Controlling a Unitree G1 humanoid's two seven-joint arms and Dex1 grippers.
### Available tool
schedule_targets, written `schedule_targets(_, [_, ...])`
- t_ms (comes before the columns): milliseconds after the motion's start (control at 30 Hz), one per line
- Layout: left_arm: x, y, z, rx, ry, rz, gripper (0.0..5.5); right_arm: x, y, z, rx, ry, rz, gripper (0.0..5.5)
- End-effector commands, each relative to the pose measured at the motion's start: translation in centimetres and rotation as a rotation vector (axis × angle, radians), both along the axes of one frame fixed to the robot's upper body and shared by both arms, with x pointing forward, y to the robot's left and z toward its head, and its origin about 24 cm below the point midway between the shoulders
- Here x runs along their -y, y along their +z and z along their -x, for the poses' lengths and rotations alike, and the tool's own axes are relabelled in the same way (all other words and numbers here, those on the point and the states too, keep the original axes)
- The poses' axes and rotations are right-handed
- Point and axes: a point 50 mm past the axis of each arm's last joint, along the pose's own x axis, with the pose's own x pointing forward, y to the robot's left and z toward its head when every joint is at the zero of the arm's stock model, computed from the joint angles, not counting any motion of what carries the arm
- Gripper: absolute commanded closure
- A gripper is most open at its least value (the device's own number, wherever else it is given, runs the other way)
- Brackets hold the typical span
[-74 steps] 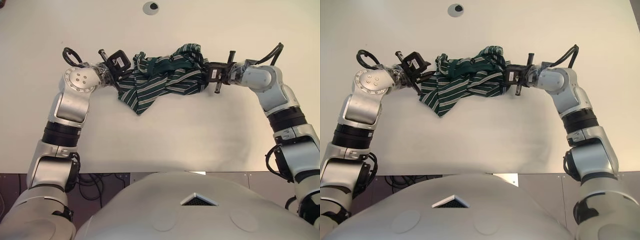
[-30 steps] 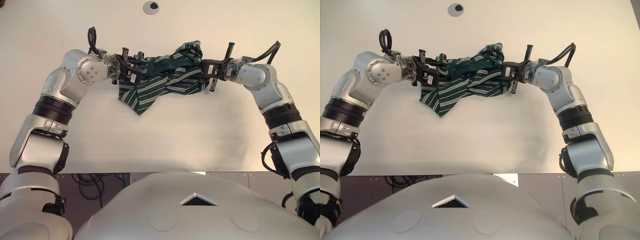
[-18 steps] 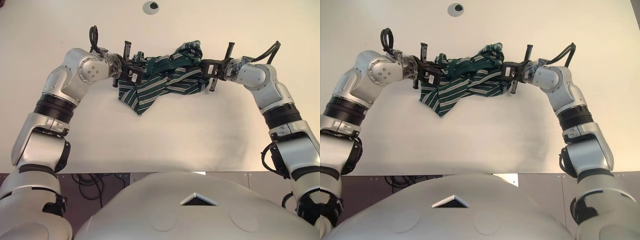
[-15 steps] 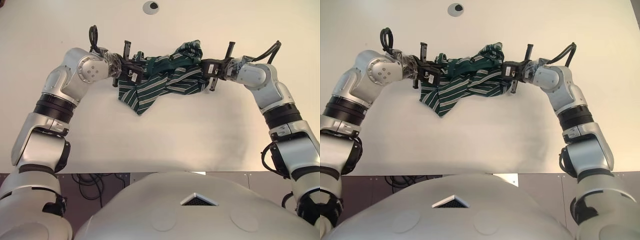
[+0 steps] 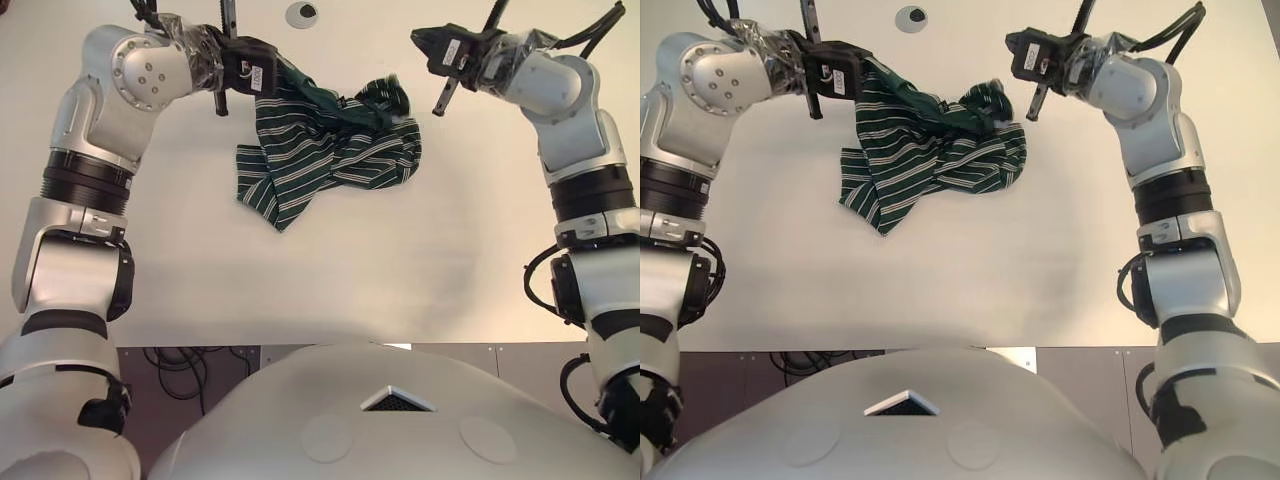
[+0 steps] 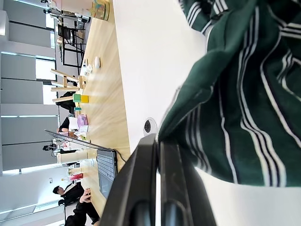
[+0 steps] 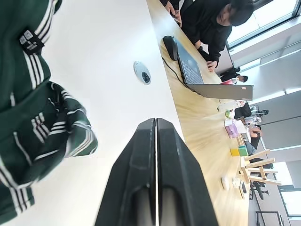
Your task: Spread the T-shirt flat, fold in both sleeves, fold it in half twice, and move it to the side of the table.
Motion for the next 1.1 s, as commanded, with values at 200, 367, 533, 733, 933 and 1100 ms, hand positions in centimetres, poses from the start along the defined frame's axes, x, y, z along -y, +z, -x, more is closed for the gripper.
schedule_targets(200, [0.6, -0.1, 0.4, -0.015, -0.017, 0.032, 5.5, 2.0, -1.5, 0.9, -0.141, 0.053, 0.133, 4.86])
schedule_targets(367, [0.6, -0.4, 0.6, -0.027, -0.019, 0.031, 5.5, 1.3, -3.9, 1.8, -0.166, 0.103, 0.185, 4.13])
schedule_targets(533, [0.7, -0.4, 0.7, -0.03, -0.021, 0.028, 5.5, 0.9, -4.9, 2.3, -0.115, 0.163, 0.221, 4.13])
schedule_targets(733, [0.8, -0.4, 0.7, -0.032, -0.022, 0.029, 5.5, 0.7, -5.4, 2.7, -0.108, 0.203, 0.233, 4.13])
schedule_targets(933, [0.9, -0.3, 0.7, -0.031, -0.023, 0.031, 5.5, 0.6, -6.3, 2.9, -0.126, 0.216, 0.266, 4.13])
schedule_targets(1100, [1.0, -0.3, 0.7, -0.031, -0.026, 0.032, 5.5, -0.1, -6.4, 2.5, -0.084, 0.211, 0.264, 4.13])
